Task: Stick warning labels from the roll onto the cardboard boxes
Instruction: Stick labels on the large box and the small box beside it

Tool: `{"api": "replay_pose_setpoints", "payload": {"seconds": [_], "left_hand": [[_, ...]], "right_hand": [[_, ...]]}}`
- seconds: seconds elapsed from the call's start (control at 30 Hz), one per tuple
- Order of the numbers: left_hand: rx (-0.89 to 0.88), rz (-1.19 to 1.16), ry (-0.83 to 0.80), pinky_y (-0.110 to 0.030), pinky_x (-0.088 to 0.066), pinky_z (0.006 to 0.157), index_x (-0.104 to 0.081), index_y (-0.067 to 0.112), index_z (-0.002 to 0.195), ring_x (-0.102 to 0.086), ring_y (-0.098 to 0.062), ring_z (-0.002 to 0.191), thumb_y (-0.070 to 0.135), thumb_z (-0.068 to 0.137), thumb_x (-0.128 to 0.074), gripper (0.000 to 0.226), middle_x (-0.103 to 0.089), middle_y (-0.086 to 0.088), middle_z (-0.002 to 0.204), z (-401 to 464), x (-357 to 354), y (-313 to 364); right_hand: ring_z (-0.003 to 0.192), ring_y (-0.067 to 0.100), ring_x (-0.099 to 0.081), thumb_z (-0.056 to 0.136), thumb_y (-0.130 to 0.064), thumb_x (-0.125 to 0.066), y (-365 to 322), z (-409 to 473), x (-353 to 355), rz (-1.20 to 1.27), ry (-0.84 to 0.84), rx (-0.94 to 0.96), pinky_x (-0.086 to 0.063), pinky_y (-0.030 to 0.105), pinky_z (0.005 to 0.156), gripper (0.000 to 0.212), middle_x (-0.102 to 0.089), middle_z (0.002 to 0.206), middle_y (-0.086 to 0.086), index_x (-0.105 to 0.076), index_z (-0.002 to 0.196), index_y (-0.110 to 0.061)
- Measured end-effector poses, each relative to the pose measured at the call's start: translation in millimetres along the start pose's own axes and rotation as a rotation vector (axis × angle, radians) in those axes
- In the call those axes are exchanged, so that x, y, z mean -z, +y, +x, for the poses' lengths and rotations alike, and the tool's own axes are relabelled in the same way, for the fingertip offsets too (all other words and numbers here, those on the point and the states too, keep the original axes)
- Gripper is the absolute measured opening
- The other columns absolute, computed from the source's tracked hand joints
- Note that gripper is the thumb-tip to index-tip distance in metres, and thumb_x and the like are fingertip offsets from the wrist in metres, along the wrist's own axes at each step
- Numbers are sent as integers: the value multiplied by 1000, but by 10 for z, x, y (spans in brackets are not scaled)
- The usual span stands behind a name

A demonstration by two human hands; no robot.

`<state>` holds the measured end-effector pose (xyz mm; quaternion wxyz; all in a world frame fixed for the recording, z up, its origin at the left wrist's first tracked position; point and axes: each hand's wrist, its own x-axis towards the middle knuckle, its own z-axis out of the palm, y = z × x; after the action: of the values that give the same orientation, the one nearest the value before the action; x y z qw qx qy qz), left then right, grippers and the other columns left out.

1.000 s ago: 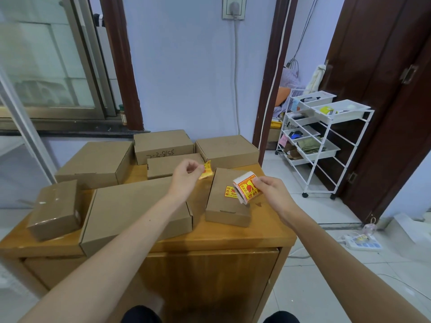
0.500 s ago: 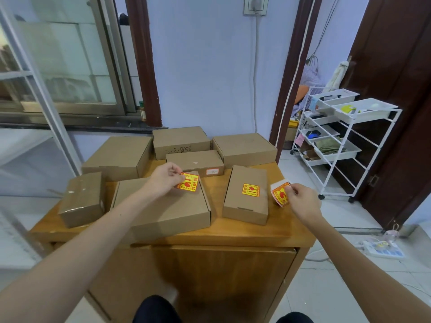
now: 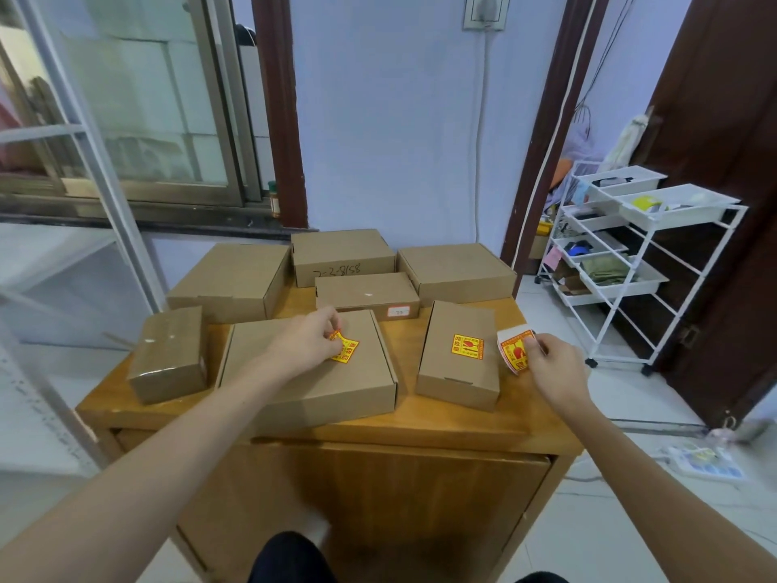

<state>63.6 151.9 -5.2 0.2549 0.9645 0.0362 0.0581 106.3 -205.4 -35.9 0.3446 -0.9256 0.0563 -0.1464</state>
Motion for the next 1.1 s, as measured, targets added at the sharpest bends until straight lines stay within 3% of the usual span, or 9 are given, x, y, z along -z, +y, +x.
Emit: {"api": "replay_pose_setpoints", "payload": {"seconds": [0.2,0.4,0.47,0.53,0.63,0.73,0.87,0.97,1.1], "left_hand": [[-4,88,24,-37,-53,89,-52,31,120,-53,-17,107,32,85,-68,39,-52,3,117,28,0,-42],[-194,141,83,-30,-45,87,-68,30,103,-48,-15,104,38,93,-61,15,-62,8,110,-56,-73,-93],[-178,104,107,-30,-44,83,-69,32,99,-50,-15,102,45,90,-63,18,-64,8,107,-69,-92,-116],[-157,115,126,-29,-42,81,-68,33,101,-49,-14,102,53,88,-62,24,-62,9,107,-79,-109,-118],[-145,159,95,-30,-40,89,-64,38,113,-46,-14,111,63,87,-54,37,-58,10,115,-104,-114,-104],[-162,270,8,-35,-34,98,-52,46,129,-39,-15,120,75,86,-34,55,-48,9,123,-157,-113,-68],[-180,381,-88,-37,-29,99,-33,51,143,-35,-17,122,73,89,-14,62,-42,5,125,-211,-71,-15],[-203,311,-5,-38,-29,102,-34,46,144,-34,-16,125,68,93,-22,57,-43,5,134,-251,-64,128],[-264,-81,175,-29,-35,100,-49,34,137,-34,-5,121,54,94,-50,48,-48,12,131,-299,-100,550]], "right_hand": [[105,31,-60,99,-42,-41,-79,-14,59,37,18,10,-48,56,91,41,-72,107,10,-66,116,-15],[103,31,-60,83,-65,-28,-316,-113,27,188,10,69,-52,59,84,64,-70,99,6,-67,108,-21],[101,30,-61,89,-60,-32,-468,-143,33,235,-4,70,-53,58,84,54,-70,96,6,-67,104,-21],[97,23,-64,99,-44,-41,-603,-157,41,311,-29,65,-54,42,83,40,-71,99,7,-68,105,-15],[87,8,-65,102,-31,-44,-740,-188,18,444,-108,52,-44,15,65,34,-71,104,5,-67,114,-9],[93,9,-66,102,-30,-45,-814,-237,-40,582,-173,9,-44,14,67,33,-71,108,3,-66,120,-11],[92,5,-64,101,-30,-48,-901,-330,-101,659,-240,-23,-41,14,71,30,-72,101,-2,-68,117,-15],[88,1,-63,100,-29,-50,-933,-384,-148,688,-289,-20,-39,12,69,28,-71,92,-8,-70,112,-14],[90,4,-66,98,-32,-53,-975,-455,-187,710,-331,-4,-38,13,71,30,-75,94,-4,-74,108,-13]]}}
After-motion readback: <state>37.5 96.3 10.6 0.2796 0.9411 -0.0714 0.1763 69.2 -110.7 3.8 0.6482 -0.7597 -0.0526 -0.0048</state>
